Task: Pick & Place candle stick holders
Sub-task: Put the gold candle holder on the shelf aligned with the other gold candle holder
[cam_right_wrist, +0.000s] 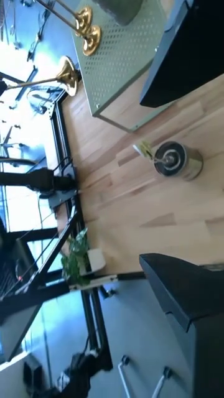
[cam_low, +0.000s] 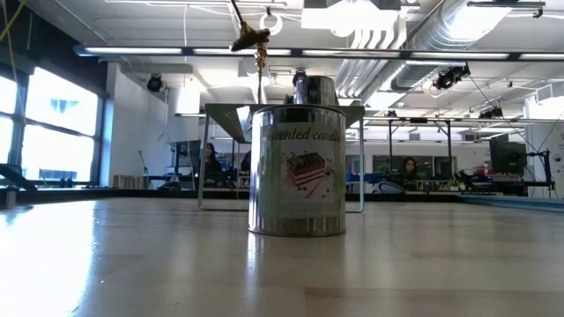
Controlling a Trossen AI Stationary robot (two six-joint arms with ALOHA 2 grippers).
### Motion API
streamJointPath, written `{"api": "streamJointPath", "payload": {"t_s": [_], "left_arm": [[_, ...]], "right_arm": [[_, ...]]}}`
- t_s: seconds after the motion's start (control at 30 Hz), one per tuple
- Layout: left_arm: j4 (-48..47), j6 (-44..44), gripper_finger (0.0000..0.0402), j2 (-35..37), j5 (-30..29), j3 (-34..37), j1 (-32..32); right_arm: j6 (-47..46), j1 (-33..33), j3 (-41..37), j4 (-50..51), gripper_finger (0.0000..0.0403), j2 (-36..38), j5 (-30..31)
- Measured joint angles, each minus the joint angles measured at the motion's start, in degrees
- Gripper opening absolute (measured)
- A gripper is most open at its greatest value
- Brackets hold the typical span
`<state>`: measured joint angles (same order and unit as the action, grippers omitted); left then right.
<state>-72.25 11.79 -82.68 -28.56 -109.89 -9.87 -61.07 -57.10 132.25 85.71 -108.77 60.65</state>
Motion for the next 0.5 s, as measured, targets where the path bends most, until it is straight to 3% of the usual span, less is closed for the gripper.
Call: {"api": "streamJointPath", "payload": {"t_s": [0.2,0.37,0.5], "left_arm": [[0.47,1.95,0.0071,-2.29,10.08,-0.06,8.01],[-0.78,1.24,0.0071,-5.19,13.01,-0.49,10.52],[-7.51,-1.51,0.0071,-9.36,16.67,-6.09,13.05]], "right_arm": [[-4.12,-3.61,0.0,2.72,0.0397,0.0,1.76],[-4.86,-4.63,0.0,4.24,0.0399,0.0,3.11],[-3.0,-4.1,0.0,4.28,0.0398,0.0,4.04]]}}
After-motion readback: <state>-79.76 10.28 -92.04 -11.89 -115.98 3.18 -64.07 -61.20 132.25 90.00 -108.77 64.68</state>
